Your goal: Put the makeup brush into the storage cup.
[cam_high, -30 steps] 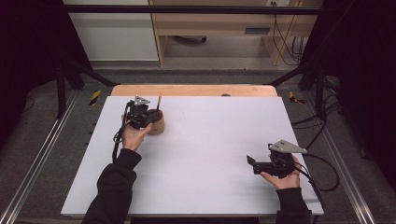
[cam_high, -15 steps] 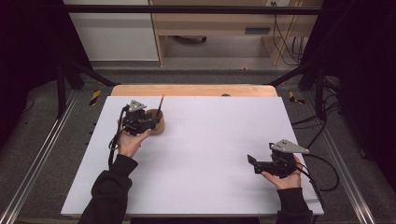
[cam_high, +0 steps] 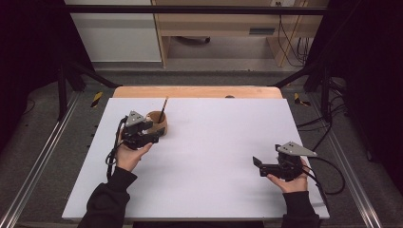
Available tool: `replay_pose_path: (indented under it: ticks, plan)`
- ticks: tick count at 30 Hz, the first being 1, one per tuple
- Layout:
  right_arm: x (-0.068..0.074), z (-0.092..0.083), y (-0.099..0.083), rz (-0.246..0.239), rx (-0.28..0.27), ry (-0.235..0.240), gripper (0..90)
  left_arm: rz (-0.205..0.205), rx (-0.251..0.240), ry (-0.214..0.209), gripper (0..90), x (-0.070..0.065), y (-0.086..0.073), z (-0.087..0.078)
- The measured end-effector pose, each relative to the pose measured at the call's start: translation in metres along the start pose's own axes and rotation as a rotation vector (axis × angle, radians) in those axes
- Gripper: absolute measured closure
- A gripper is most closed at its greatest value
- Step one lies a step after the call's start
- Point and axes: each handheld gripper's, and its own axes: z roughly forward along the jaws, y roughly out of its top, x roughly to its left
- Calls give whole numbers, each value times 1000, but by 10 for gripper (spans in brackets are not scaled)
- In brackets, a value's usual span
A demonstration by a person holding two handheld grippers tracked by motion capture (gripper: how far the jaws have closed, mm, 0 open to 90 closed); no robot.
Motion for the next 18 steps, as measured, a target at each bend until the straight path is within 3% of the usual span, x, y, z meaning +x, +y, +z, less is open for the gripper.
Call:
replay_pose_path:
  ticks: [4,18]
  plan:
    - [-1,-1,0,-5,-1,-5,26,16,5,2,385,-3,-4,-7]
    - [-2,-3,1,-6,-8,-6,25,11,-1,-16,249,-14,-36,-25]
